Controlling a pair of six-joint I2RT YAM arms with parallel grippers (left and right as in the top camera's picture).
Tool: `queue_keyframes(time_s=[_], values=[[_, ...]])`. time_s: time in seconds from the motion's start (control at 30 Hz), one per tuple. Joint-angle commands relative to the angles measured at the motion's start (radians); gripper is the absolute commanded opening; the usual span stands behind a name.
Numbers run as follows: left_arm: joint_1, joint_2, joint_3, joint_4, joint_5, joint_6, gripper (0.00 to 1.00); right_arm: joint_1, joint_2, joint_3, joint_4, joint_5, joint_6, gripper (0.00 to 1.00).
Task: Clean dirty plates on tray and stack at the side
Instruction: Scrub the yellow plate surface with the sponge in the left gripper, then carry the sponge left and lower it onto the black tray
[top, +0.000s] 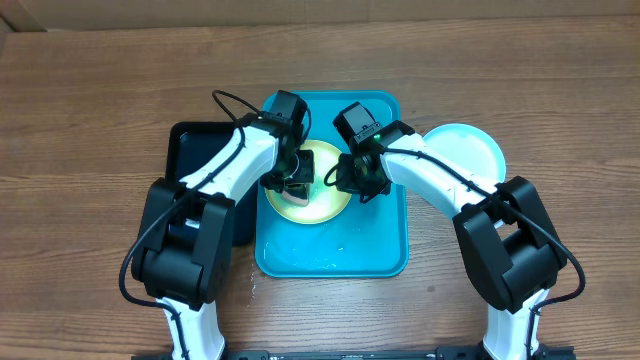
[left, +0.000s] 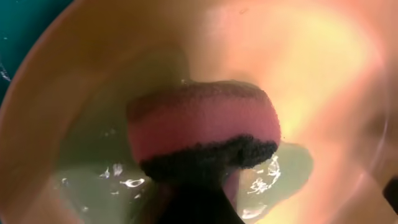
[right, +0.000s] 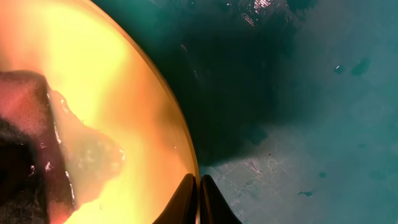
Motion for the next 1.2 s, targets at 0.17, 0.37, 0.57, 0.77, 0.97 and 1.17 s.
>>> queue_keyframes(time_s=[0.17, 0.37, 0.57, 0.77, 0.97, 1.17], values=[[0.006, -0.001, 0.016, -0.023, 0.284, 0.092, 0.04, 0.007, 0.002, -0.001, 0.006, 0.009, -0.003, 0.04], [0.083, -0.185, 0.045, -0.062, 0.378, 0.095, 0.04, 0.007, 0.002, -0.001, 0.006, 0.009, -0.003, 0.04], [0.172, -0.381, 0.047, -0.179, 0.217, 0.095, 0.04, 0.007, 0.002, -0.001, 0.006, 0.029, -0.003, 0.04], [0.192, -0.463, 0.046, -0.365, -0.113, 0.063, 0.04, 0.007, 0.002, -0.001, 0.006, 0.035, -0.003, 0.04], [0.194, -0.461, 0.014, -0.439, -0.278, 0.030, 0.04, 0.007, 0.002, -0.001, 0.006, 0.035, -0.003, 0.04], [0.194, -0.460, -0.020, -0.425, -0.372, -0.016, 0.04, 0.007, 0.002, -0.001, 0.005, 0.034, -0.003, 0.04]])
